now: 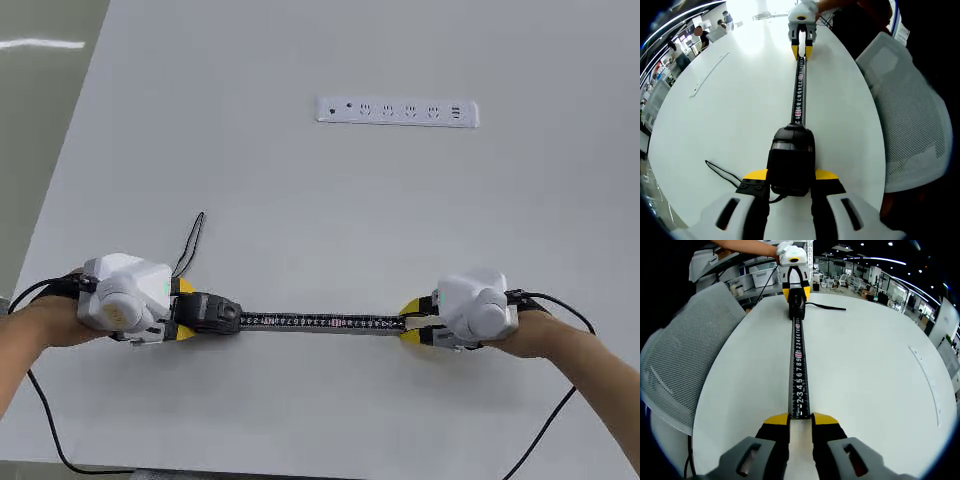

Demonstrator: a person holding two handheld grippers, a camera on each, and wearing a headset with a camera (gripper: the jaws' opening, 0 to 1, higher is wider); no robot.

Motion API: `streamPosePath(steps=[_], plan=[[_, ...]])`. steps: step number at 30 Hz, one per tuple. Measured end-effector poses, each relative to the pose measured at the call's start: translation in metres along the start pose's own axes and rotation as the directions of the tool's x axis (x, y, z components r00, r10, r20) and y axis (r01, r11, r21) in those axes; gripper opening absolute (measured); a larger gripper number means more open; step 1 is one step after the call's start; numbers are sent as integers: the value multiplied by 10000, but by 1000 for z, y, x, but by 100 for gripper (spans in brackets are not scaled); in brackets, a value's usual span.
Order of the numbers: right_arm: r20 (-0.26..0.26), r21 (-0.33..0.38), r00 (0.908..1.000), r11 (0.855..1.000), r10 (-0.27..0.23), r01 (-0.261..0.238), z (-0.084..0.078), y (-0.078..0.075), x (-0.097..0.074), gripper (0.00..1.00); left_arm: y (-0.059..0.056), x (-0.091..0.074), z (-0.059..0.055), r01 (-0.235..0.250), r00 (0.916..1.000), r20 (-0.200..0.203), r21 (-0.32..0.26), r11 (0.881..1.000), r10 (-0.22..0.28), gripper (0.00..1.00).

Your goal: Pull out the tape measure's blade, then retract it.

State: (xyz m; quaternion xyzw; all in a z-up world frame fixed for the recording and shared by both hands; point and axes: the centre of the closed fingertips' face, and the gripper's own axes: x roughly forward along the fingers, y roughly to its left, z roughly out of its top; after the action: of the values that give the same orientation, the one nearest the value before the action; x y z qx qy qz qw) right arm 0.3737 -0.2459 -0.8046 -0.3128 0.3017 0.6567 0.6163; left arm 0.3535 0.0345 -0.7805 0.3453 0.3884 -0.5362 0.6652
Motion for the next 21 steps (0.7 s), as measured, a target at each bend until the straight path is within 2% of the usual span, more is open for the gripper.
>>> streamPosePath(steps=[3,15,21], plan=[[20,124,10000,9999,-47,47,-2,-3,1,21,0,0,1,28,10000,-24,8,10000,-28,28],[-32,275,10000,9996,27,-26,-5,0,5,29,0,-2,2,19,9996,-274,335,9994,-9,31],[-45,656,9998,9977,-172,174,-10,1,6,32,3,-12,4,-302,9994,-167,-72,9995,300,35]])
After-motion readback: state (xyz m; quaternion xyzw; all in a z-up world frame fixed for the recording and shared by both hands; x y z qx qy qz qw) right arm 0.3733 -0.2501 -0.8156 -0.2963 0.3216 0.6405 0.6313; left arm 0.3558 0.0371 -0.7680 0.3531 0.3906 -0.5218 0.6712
